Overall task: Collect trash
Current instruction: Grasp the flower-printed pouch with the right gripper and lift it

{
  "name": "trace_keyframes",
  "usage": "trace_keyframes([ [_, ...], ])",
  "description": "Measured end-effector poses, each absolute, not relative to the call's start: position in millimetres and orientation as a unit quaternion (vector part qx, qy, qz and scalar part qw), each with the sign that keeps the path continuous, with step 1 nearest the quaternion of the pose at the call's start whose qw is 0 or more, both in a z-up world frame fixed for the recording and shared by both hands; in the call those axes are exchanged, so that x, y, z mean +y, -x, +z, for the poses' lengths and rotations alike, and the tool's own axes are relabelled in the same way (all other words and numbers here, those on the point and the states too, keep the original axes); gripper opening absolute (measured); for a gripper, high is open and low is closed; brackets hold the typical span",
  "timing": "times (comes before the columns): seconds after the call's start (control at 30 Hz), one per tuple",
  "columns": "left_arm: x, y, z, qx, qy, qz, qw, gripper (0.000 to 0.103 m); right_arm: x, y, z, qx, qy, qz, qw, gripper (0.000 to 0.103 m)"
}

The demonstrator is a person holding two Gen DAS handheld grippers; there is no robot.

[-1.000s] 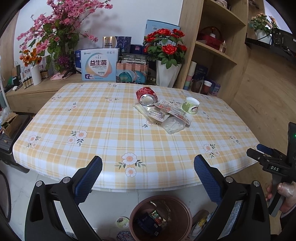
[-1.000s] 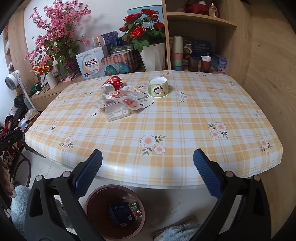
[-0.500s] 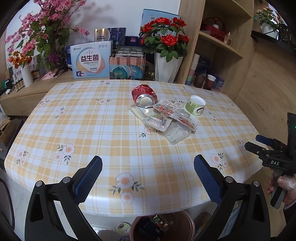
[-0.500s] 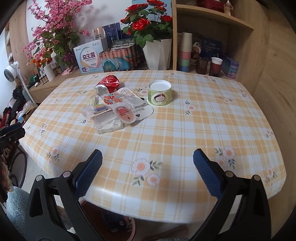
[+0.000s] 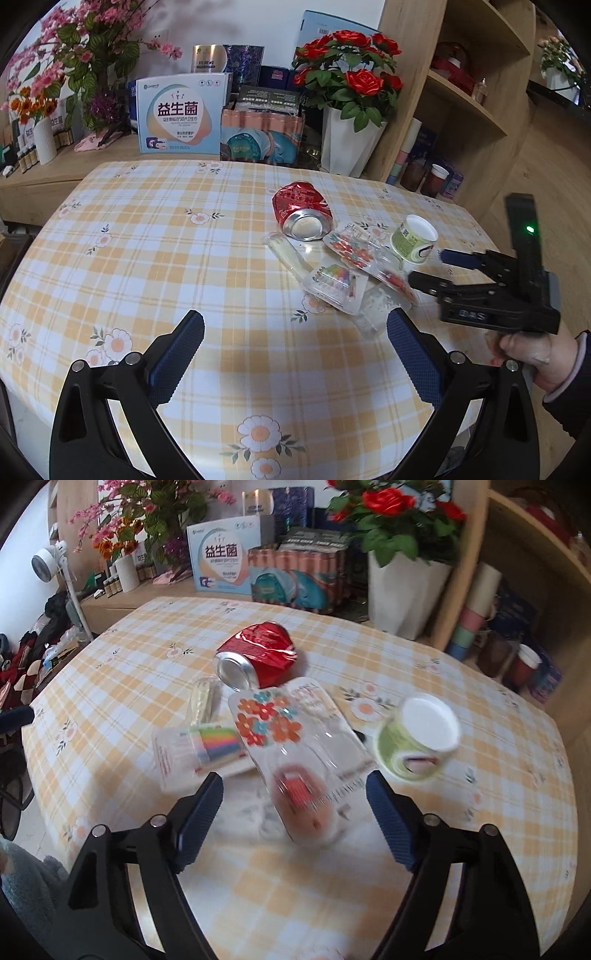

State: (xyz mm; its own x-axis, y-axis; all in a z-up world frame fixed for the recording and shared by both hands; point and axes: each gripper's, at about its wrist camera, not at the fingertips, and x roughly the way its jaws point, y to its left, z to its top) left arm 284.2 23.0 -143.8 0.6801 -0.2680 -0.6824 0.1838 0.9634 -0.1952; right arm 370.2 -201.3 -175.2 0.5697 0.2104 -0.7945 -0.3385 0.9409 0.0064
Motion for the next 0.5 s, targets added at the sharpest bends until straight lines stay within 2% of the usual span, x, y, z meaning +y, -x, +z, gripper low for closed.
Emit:
trace_keyframes([
  [0.3,30,-310,-170,0.406,0.082,-0.129,0.901,0.090,-169,-427,-218,0.490,0.071,0.146,0.856,0.074],
  [0.5,36,-321,-183,0.425,0.122,-0.143,0.886,0.081,-169,-433,-227,0.490,0.089,0.124,0.858,0.075],
])
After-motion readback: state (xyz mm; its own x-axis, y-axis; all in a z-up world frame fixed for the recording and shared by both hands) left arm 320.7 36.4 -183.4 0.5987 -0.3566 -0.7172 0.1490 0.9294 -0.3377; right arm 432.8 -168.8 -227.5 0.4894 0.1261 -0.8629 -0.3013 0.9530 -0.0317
